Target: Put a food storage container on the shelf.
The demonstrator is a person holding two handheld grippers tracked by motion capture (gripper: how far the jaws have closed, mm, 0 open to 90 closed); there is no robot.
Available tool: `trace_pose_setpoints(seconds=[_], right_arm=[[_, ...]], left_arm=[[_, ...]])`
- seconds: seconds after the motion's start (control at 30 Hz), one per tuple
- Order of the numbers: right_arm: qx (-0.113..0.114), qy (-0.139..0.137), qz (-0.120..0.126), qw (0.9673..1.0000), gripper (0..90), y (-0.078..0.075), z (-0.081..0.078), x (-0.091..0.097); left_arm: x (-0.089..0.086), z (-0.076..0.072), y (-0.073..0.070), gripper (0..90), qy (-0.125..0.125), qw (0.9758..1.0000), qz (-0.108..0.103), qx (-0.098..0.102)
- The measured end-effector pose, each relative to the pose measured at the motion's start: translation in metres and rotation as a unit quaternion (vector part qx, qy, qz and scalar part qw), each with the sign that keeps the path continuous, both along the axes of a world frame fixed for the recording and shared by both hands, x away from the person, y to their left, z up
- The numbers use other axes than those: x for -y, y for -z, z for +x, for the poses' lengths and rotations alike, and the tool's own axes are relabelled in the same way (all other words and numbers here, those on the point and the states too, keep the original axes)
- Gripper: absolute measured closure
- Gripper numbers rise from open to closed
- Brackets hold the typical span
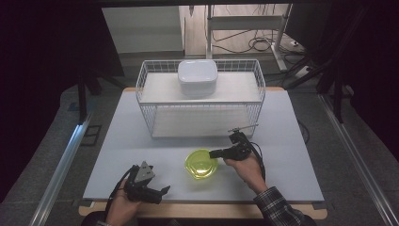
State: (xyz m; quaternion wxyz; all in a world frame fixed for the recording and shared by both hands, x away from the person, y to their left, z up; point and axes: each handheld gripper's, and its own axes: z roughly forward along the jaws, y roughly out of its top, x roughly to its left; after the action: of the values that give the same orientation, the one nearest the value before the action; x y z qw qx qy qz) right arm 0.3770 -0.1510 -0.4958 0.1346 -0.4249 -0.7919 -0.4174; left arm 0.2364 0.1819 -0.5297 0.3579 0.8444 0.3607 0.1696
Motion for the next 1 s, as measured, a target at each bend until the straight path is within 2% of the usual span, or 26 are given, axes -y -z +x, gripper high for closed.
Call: trace_pose_setpoints(seconds=[0.07, 0.13, 0.27, 0.63, 0.8, 0.83, 0.9, 1.0], right_arm=[[-0.001, -0.003, 0.001, 1.0, 80.1, -0.001, 0.0, 0.0], [-0.012, -0.004, 0.01, 0.9999, 80.6, -0.002, 0.0, 0.001], [-0.03, -0.007, 0.038, 0.9988, 81.5, -0.002, 0.0, 0.002], [-0.016, 0.009, 0.052, 0.9985, 82.6, -0.008, 0.001, 0.009], [-0.013, 0.007, 0.047, 0.9988, 81.7, -0.007, 0.003, 0.01], [-0.011, 0.008, 0.039, 0.9991, 80.7, -0.006, 0.005, 0.01], [-0.004, 0.022, 0.017, 0.9996, 78.6, -0.003, 0.008, 0.011], [-0.002, 0.04, 0.007, 0.9992, 73.0, 0.003, 0.011, 0.013]], left_arm=[[0.0, 0.0, 0.0, 4.6, 0.0, 1.0, 0.001, 0.0], [0.0, 0.0, 0.0, 4.6, 0.0, 1.0, 0.001, 0.0], [0.0, 0.0, 0.0, 4.6, 0.0, 1.0, 0.003, 0.001], [0.0, 0.0, 0.0, 4.7, 0.0, 1.0, 0.003, 0.001], [0.001, 0.0, 0.0, 4.7, 0.001, 1.0, 0.005, 0.0], [0.001, 0.0, 0.0, 4.7, 0.002, 1.0, 0.007, 0.0], [0.001, 0.0, 0.001, 4.7, 0.002, 1.0, 0.008, 0.0], [0.001, 0.0, 0.001, 4.7, 0.002, 1.0, 0.008, -0.001]])
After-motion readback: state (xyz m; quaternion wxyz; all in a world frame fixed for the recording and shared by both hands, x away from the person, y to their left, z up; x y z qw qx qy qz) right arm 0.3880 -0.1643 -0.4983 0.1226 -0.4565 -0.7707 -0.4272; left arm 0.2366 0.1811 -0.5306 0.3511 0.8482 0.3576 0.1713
